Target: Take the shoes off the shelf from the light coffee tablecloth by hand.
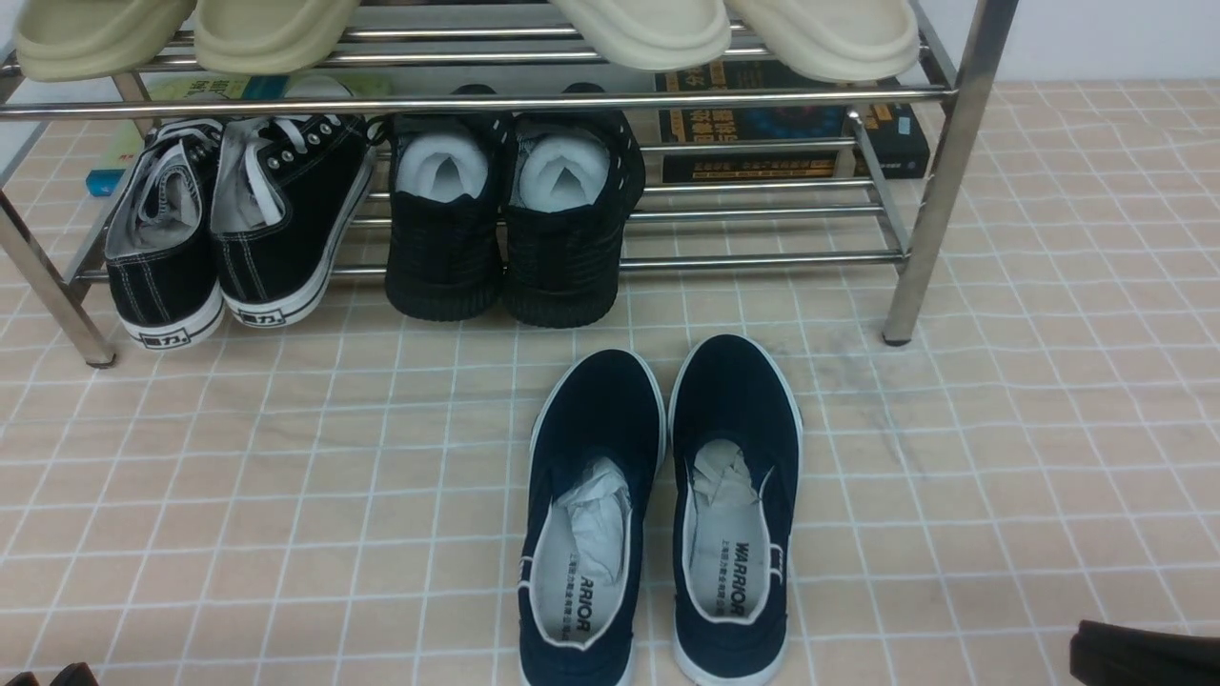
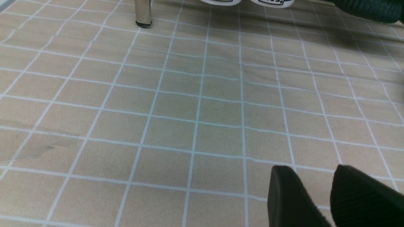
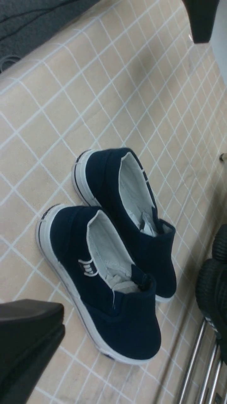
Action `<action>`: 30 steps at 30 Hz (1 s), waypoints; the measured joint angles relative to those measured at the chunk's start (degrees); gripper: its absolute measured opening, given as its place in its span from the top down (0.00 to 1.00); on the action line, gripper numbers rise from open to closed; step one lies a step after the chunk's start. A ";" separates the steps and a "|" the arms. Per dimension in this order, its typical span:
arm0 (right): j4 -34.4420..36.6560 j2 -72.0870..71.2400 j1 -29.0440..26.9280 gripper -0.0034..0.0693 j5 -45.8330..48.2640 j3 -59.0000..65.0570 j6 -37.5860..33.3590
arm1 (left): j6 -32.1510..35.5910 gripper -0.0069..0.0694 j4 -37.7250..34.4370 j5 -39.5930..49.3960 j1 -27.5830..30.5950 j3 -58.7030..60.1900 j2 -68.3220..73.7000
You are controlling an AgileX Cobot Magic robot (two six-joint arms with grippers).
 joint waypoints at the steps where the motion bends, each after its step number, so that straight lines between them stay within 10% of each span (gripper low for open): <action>1: 0.51 -0.38 -0.58 0.95 0.03 0.34 -0.45 | 0.00 0.59 0.00 0.00 0.00 0.00 0.00; 16: 5.62 -20.93 -41.09 0.92 6.91 13.22 -10.34 | 0.00 0.59 0.00 0.00 0.00 0.00 0.00; 30: 5.38 -22.07 -47.60 0.91 11.06 12.63 -10.34 | 0.00 0.59 -0.04 0.00 0.00 0.00 0.00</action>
